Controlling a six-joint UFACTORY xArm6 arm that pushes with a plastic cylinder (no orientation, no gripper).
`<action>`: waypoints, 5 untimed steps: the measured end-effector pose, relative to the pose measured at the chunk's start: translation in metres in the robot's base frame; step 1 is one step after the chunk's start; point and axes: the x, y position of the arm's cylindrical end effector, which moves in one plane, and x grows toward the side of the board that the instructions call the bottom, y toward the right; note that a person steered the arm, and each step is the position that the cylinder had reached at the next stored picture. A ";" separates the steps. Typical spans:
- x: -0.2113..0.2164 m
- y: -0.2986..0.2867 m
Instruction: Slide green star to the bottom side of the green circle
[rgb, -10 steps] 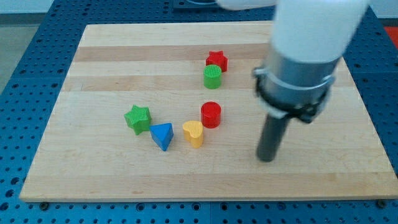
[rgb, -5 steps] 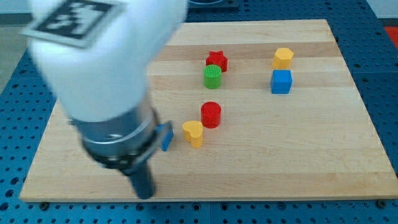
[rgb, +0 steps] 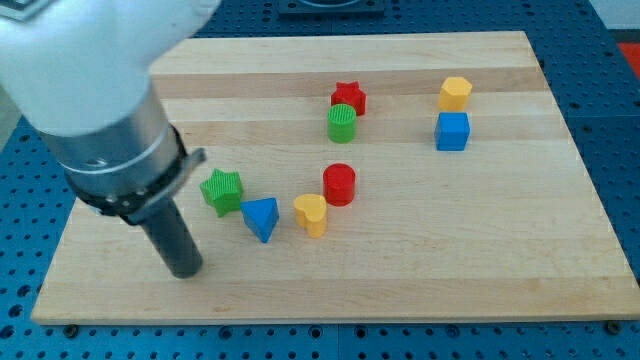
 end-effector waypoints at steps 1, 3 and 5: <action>-0.004 -0.001; -0.028 -0.002; -0.055 0.004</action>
